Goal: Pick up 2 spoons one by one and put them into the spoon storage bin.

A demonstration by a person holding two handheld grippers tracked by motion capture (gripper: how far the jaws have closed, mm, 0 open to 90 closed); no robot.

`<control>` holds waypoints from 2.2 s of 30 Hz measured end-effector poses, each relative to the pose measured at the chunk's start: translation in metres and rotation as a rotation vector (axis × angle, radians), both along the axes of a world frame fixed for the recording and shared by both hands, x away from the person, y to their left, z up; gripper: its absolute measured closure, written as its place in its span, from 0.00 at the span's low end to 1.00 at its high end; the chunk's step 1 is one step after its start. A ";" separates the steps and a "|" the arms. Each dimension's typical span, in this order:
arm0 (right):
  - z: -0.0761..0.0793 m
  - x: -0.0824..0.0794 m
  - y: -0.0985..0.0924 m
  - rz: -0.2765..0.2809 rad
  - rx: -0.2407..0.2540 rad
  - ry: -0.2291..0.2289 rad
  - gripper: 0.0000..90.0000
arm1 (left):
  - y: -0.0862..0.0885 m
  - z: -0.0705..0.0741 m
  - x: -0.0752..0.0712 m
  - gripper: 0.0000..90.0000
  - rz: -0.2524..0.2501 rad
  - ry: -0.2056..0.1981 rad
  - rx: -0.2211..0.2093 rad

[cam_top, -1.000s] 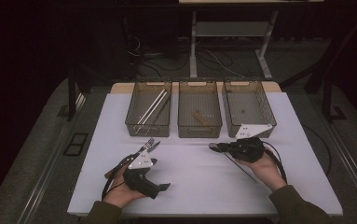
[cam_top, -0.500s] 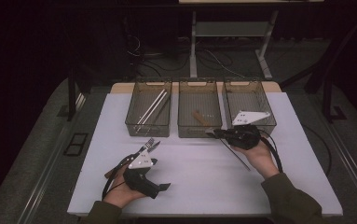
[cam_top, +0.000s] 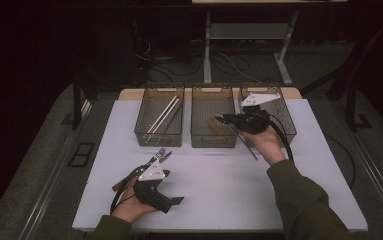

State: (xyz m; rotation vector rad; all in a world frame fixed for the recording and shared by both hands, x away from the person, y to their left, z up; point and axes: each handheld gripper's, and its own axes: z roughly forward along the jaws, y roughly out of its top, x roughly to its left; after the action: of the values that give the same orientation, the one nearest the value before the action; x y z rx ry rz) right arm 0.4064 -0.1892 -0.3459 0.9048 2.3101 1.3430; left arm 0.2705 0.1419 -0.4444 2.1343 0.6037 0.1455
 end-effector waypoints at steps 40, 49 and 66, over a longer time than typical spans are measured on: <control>-0.020 0.086 0.050 -0.115 -0.096 0.026 0.79 | -0.001 -0.001 0.000 0.00 -0.010 -0.005 0.003; -0.012 0.069 0.037 -0.081 -0.027 0.063 0.52 | -0.001 -0.001 0.000 0.00 -0.014 -0.007 0.008; -0.006 0.013 -0.008 -0.006 0.040 0.096 0.37 | 0.001 -0.001 0.000 0.00 0.004 -0.002 0.013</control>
State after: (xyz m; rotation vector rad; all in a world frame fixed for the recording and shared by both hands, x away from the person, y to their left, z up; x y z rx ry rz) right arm 0.4193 -0.1975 -0.3521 1.0084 2.3572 1.3765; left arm 0.2704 0.1424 -0.4456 2.1453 0.6071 0.1537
